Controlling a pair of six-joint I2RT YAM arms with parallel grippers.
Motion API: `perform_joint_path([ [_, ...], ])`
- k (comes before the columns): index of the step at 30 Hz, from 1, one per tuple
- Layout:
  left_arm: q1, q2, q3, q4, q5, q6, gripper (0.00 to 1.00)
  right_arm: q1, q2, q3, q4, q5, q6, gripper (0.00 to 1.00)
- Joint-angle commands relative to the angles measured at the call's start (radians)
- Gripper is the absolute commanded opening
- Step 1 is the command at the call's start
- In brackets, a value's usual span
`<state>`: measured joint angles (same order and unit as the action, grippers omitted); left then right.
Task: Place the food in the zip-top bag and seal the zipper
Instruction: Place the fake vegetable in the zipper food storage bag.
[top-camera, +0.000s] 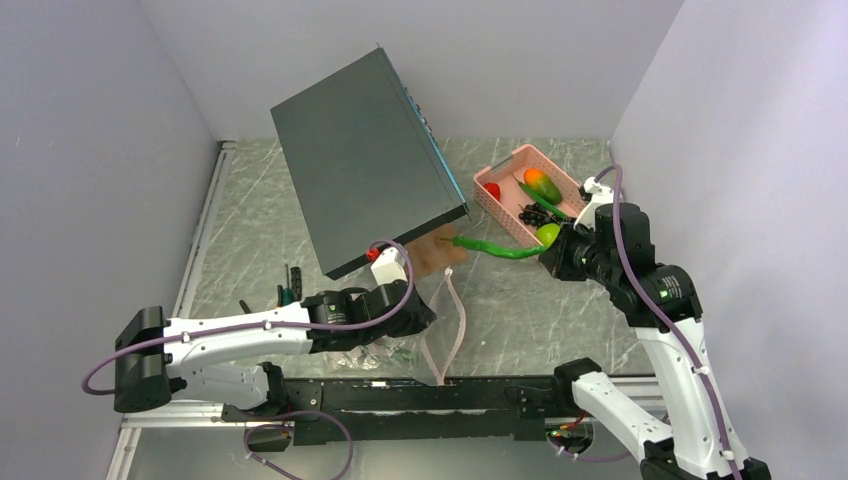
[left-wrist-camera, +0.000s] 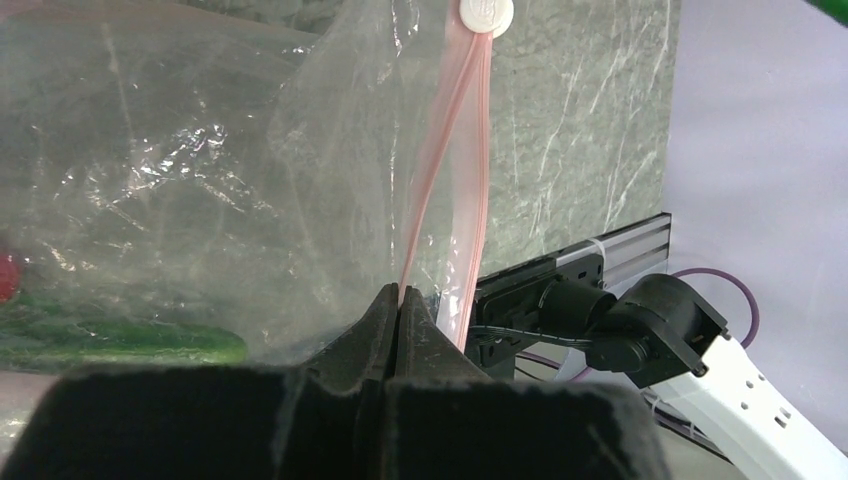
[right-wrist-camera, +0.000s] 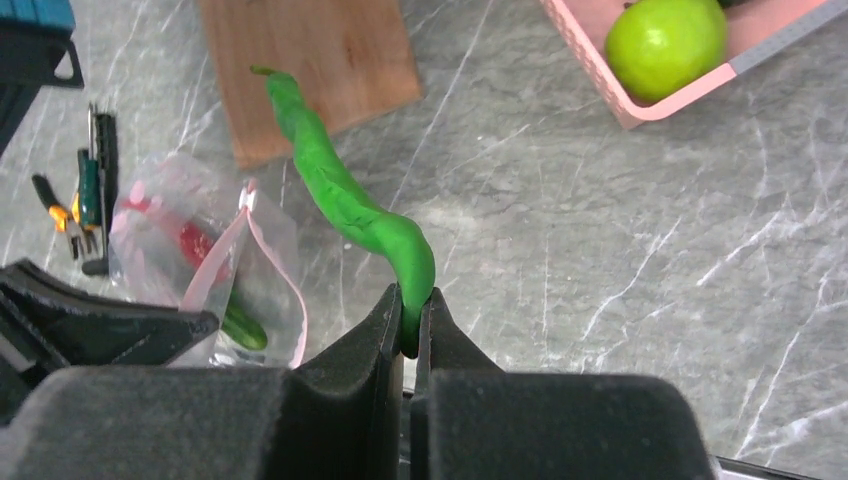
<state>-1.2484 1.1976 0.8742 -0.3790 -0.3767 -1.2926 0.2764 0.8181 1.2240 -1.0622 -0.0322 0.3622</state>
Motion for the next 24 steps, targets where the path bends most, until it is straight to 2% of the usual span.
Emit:
perform_joint_path([
  [1, 0.060, 0.011, 0.024, -0.056, -0.059, -0.032, 0.00, 0.003, -0.033, 0.000, -0.033, -0.101, -0.075, 0.00],
  [18, 0.129, -0.085, -0.054, -0.179, -0.138, -0.060, 0.00, 0.052, -0.079, 0.052, -0.065, -0.219, -0.101, 0.00],
  [24, 0.150, -0.107, -0.062, -0.177, -0.146, -0.037, 0.00, 0.085, -0.103, 0.091, -0.127, -0.180, -0.087, 0.00],
])
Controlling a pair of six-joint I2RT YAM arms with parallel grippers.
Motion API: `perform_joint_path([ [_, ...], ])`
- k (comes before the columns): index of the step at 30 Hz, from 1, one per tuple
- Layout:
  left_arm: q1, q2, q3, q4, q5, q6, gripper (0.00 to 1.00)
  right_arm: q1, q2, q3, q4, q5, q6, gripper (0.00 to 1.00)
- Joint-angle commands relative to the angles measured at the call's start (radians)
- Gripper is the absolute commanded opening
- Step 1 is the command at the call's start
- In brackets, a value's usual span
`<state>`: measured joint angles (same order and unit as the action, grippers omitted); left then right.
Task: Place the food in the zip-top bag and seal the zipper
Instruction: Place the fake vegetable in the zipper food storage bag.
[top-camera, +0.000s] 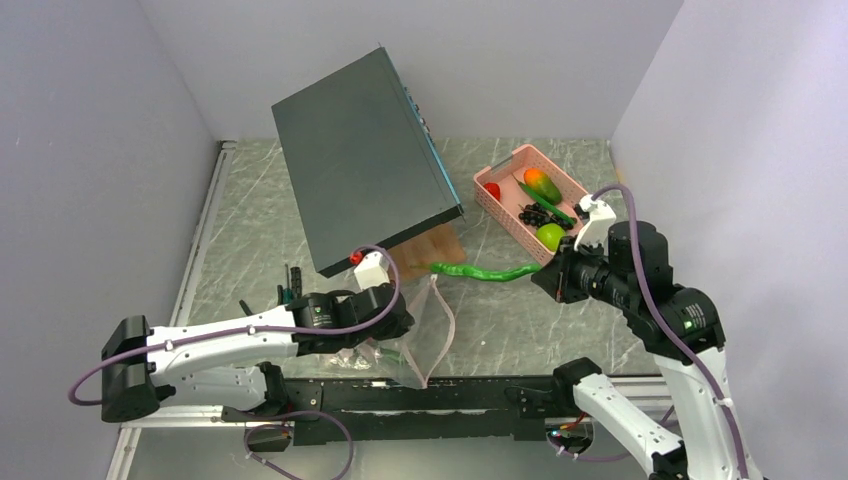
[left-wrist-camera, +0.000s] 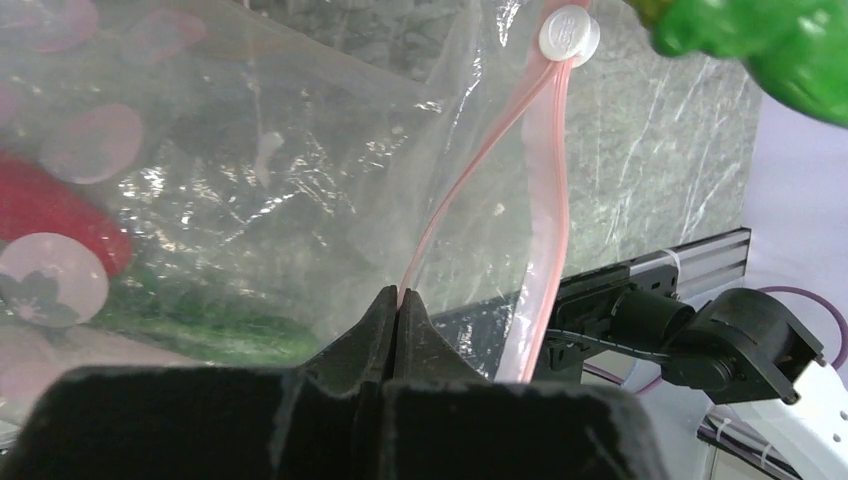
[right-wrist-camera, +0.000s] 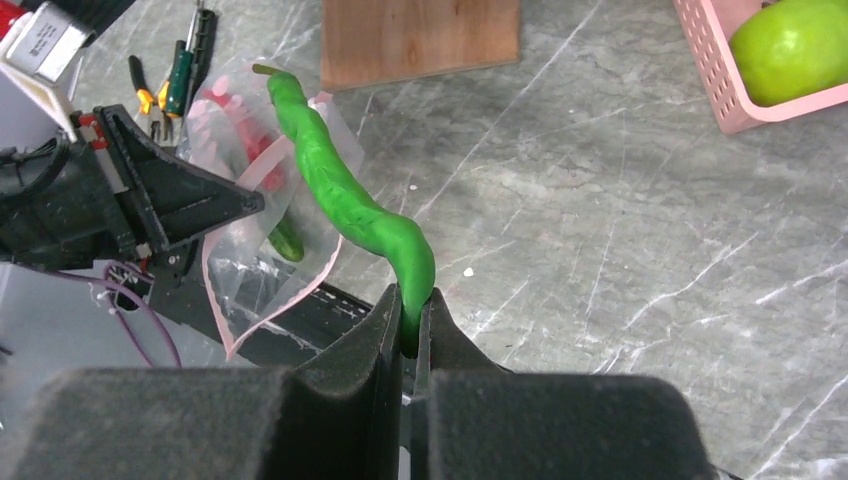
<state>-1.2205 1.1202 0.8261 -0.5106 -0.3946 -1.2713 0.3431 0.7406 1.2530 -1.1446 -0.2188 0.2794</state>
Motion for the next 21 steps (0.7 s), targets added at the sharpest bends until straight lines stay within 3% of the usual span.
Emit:
perform_joint_path([
  [1, 0.126, -0.030, -0.012, -0.045, -0.130, -0.054, 0.00, 0.026, -0.027, 0.065, -0.058, 0.012, 0.000, 0.00],
  [11, 0.136, 0.000, 0.060, -0.026, -0.118, 0.010, 0.00, 0.070, -0.066, 0.111, -0.216, 0.078, 0.040, 0.00],
  [21, 0.134, -0.019, 0.081, 0.134, 0.021, 0.108, 0.00, 0.072, -0.032, 0.048, -0.192, 0.041, 0.040, 0.00],
])
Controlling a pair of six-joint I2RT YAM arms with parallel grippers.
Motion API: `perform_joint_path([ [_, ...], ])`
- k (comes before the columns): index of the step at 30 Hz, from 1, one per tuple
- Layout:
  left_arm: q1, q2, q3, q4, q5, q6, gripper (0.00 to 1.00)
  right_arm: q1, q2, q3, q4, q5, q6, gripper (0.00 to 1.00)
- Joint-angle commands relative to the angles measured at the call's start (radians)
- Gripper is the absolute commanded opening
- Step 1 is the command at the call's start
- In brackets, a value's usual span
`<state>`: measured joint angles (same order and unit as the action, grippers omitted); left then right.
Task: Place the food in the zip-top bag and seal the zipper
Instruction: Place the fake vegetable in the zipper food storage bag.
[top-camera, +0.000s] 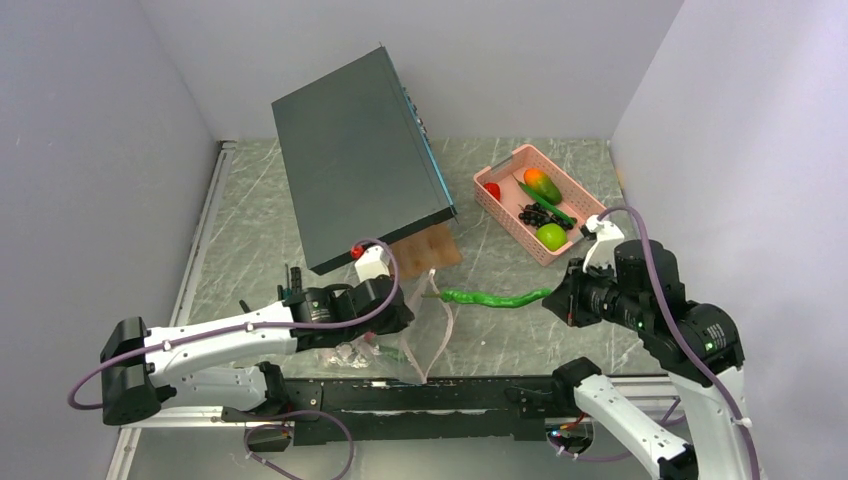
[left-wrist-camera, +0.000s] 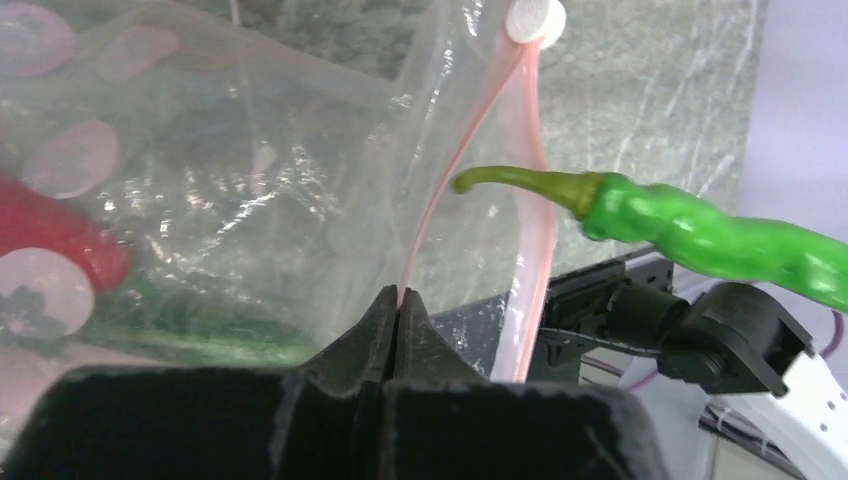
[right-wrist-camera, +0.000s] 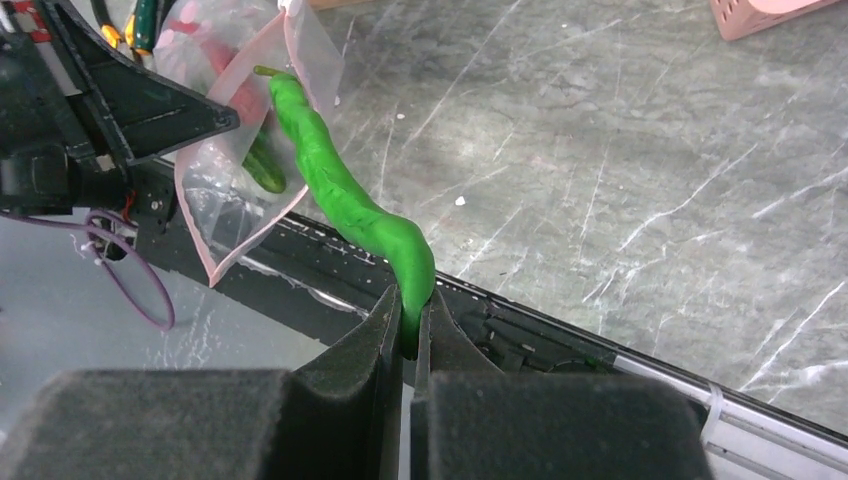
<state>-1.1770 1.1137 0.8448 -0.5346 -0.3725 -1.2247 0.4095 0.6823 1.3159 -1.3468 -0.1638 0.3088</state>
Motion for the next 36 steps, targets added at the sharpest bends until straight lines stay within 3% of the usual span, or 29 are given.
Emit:
perform_joint_path([
  [1, 0.091, -0.015, 0.064, 0.183, 0.017, 0.077, 0.00, 0.006, 0.033, -0.020, 0.016, -0.017, 0.011, 0.00],
  [11, 0.063, 0.021, 0.082, 0.426, 0.189, 0.161, 0.00, 0.005, 0.021, -0.123, 0.151, -0.119, 0.105, 0.00],
  [22, 0.014, 0.078, 0.155, 0.494, 0.225, 0.176, 0.00, 0.005, -0.008, -0.280, 0.396, -0.209, 0.307, 0.00],
  [30, -0.004, 0.066, 0.160, 0.503, 0.209, 0.183, 0.00, 0.059, 0.057, -0.400, 0.539, -0.286, 0.363, 0.00],
  [33, -0.005, 0.060, 0.154, 0.493, 0.197, 0.184, 0.00, 0.116, 0.088, -0.397, 0.554, -0.251, 0.351, 0.12],
  [36, -0.005, 0.060, 0.150, 0.474, 0.190, 0.175, 0.00, 0.137, 0.123, -0.363, 0.546, -0.249, 0.331, 0.39],
])
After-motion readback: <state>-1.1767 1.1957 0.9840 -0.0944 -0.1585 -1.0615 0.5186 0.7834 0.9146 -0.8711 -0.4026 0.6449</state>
